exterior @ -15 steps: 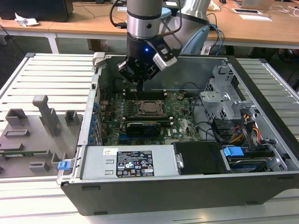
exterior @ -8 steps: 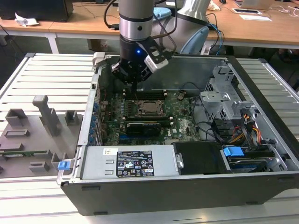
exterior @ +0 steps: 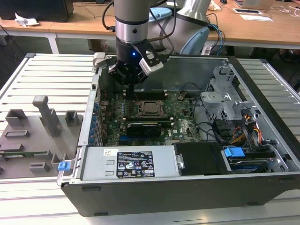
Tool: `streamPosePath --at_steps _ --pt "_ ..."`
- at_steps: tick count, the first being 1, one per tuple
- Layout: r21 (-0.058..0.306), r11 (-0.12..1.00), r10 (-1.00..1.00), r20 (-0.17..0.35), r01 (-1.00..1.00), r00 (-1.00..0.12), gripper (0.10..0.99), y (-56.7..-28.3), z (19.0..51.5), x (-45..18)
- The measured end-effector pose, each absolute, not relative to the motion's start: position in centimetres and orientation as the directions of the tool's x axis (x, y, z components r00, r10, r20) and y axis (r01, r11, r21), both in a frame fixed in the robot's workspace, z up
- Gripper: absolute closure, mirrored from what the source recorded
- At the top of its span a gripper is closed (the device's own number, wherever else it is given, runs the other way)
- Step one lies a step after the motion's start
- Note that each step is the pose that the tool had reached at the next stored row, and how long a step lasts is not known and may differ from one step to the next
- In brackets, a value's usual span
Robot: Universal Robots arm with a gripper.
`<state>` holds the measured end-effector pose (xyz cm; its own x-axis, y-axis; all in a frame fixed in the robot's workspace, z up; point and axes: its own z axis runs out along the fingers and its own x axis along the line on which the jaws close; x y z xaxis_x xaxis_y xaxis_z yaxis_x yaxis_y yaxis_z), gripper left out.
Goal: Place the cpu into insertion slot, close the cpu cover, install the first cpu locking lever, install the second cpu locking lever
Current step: 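Install the first cpu locking lever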
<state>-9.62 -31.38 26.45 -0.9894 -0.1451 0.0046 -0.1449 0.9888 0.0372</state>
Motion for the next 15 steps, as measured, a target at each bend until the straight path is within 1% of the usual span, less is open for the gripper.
streamPosePath --at_steps 15 --pt "0.037 0.990 -0.138 0.005 -0.138 -0.990 0.980 -29.5 25.9 -10.1"
